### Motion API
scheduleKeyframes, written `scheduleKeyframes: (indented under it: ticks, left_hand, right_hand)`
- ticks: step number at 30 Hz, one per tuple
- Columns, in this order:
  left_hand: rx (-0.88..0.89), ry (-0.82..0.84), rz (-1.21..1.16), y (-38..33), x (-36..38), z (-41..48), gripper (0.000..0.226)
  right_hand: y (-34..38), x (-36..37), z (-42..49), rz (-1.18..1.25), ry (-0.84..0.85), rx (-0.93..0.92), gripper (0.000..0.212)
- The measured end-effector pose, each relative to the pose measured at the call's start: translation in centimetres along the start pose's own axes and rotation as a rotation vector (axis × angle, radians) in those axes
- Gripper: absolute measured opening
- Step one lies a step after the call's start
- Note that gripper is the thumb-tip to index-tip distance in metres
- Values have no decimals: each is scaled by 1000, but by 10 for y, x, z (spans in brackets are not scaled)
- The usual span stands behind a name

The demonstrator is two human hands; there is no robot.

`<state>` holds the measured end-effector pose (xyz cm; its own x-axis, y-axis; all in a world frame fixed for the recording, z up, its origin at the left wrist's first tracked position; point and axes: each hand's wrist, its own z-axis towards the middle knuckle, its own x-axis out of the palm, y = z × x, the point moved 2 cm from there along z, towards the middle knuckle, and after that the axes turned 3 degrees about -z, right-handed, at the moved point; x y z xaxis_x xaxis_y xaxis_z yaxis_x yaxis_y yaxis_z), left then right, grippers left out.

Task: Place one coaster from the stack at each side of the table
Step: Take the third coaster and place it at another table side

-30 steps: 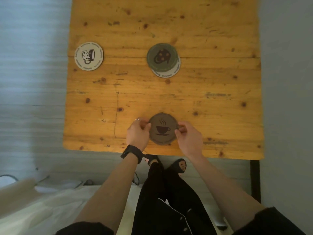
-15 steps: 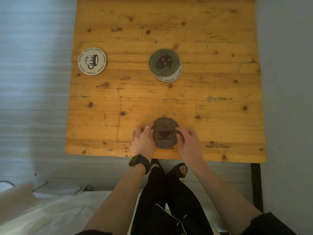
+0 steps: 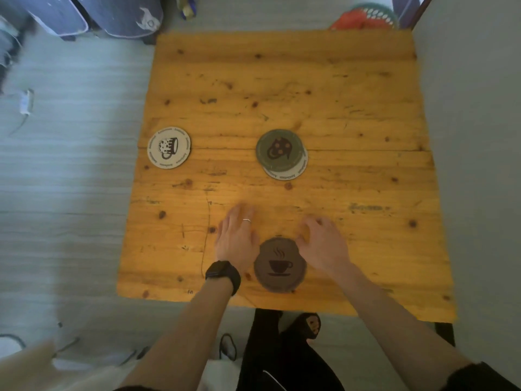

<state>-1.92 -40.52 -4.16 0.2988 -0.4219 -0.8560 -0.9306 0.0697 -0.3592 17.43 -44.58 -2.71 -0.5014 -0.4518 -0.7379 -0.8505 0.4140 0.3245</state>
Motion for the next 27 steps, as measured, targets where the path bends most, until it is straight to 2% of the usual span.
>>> scheduleKeyframes:
  ticks: [8,13,16,18,21,24,25,27]
  left_hand:
    - [69,-76,36,-1,-22,112,66]
    - [48,-80,46,13,-7,122,65]
    - [47,-85,58,16,-2,122,65]
    - [50,-92,60,15,-2,122,65]
    - [51,-93,75,15,-2,122,66]
    - [60,-101,85,15,-1,122,66]
    - [62,-98,86,15,-2,123,67]
    - [65,-84,81,15,-2,122,66]
  right_hand:
    - [42,-73,107,140,-203,92,62]
    - [62,-80,139,91,-239,141,84]
    - [65,-78,150,14,-234,142,87]
    - [65,-77,154,-13,-240,135,85]
    - [65,-77,156,83,-319,130,80]
    - [68,-80,154,89,-510,41,50]
    - [68,-83,151,124,-526,14,37]
    - [64,-89,142,307,-450,17,23]
